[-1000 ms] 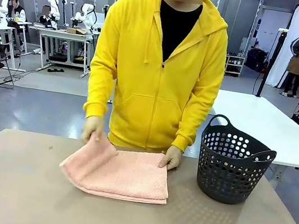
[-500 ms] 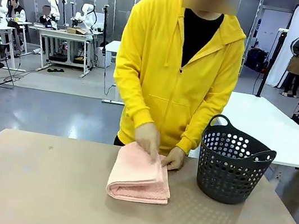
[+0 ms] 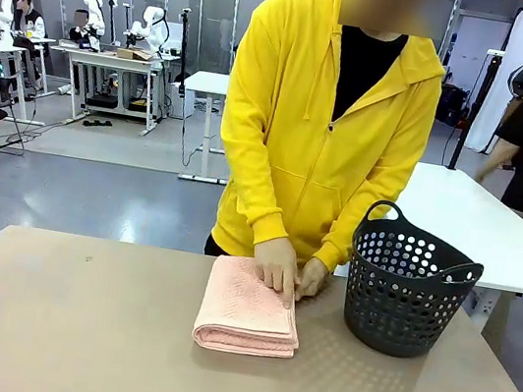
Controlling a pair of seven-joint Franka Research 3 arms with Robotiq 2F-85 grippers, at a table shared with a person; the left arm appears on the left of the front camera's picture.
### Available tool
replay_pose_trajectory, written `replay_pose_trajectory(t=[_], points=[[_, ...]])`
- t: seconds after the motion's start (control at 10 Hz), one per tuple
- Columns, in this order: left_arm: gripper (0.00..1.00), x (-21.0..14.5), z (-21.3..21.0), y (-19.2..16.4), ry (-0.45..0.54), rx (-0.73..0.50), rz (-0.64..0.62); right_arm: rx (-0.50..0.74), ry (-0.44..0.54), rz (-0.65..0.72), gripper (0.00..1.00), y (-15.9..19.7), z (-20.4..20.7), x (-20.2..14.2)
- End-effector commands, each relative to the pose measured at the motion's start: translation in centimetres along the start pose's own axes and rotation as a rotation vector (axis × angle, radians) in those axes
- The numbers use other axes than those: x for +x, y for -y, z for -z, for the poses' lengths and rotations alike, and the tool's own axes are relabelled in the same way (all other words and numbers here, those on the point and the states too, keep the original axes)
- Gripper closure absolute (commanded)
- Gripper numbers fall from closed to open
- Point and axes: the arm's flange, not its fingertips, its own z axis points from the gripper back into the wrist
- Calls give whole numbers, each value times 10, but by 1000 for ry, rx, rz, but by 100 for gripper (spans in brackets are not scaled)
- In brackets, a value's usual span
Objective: Fold the towel.
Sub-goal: Pick up the 100 cm Hotel Towel and place it on the left side of the table.
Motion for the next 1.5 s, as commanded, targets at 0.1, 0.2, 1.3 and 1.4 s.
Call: replay_pose_trajectory(t=[0.1, 0.2, 1.3, 1.4], points=[[0, 3, -1, 0, -1, 9, -12, 2, 7, 5, 0, 0, -1, -1], [0, 3, -1, 0, -1, 9, -12, 2, 7, 5, 0, 0, -1, -1], [0, 3, -1, 0, -1, 9, -12, 2, 7, 5, 0, 0, -1, -1], [0, 3, -1, 0, -1, 9, -12, 2, 7, 5, 0, 0, -1, -1]])
